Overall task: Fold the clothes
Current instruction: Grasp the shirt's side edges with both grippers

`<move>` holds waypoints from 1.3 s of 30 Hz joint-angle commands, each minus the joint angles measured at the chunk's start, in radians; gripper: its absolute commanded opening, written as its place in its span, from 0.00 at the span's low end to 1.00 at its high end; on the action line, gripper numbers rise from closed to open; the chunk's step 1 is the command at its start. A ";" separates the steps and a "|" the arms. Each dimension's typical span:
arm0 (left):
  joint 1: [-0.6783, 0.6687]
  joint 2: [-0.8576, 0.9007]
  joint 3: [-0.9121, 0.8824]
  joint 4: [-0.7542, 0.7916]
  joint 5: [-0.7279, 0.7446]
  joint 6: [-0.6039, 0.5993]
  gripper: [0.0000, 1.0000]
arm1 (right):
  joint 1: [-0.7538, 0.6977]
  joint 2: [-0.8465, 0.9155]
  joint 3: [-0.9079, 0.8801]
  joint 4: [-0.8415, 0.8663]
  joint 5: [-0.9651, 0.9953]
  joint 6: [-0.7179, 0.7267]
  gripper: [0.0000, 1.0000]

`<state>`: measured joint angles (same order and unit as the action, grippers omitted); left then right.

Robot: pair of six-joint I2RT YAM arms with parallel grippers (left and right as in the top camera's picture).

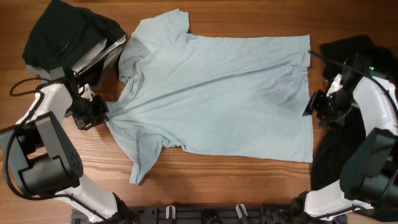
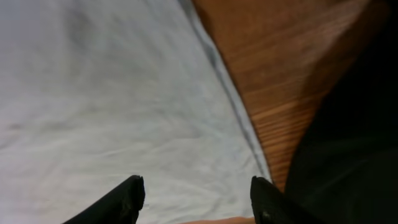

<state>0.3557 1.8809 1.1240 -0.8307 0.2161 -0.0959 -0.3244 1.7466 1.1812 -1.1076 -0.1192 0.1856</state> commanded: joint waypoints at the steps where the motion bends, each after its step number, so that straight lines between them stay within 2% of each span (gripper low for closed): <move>1: 0.006 -0.021 0.011 0.005 0.012 -0.021 0.04 | 0.000 0.040 -0.042 0.026 0.071 -0.031 0.70; 4: 0.006 -0.021 0.011 0.003 0.012 -0.021 0.04 | -0.001 0.050 -0.064 0.090 0.071 -0.081 0.75; 7: 0.006 -0.021 0.011 0.004 0.012 -0.021 0.04 | -0.001 0.050 -0.080 0.127 0.067 -0.095 0.75; 13: 0.006 -0.021 0.011 0.005 0.012 -0.021 0.04 | 0.000 0.069 -0.097 0.146 0.008 -0.130 0.61; 19: 0.006 -0.021 0.011 0.006 0.012 -0.021 0.04 | 0.000 0.134 -0.097 0.226 -0.011 -0.134 0.57; 21: 0.006 -0.021 0.011 0.006 0.012 -0.021 0.04 | 0.004 0.171 -0.097 0.232 -0.048 -0.145 0.50; 23: 0.006 -0.021 0.011 0.006 0.012 -0.021 0.04 | 0.010 0.189 -0.097 0.223 -0.095 -0.192 0.35; 24: 0.006 -0.021 0.011 0.006 0.015 -0.021 0.04 | 0.010 0.189 -0.097 0.210 -0.087 -0.204 0.17; 25: 0.006 -0.021 0.011 0.006 0.021 -0.021 0.04 | 0.008 0.189 -0.097 0.204 -0.083 -0.205 0.04; 35: 0.006 -0.021 0.011 0.033 0.036 -0.020 0.04 | 0.004 0.151 0.000 0.124 -0.084 -0.200 0.04; 39: 0.006 -0.044 0.031 0.092 0.229 0.026 0.04 | 0.004 0.088 0.059 0.095 -0.084 -0.156 0.04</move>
<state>0.3565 1.8801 1.1240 -0.7662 0.2962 -0.0959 -0.3244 1.8938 1.1870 -1.0073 -0.1909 -0.0013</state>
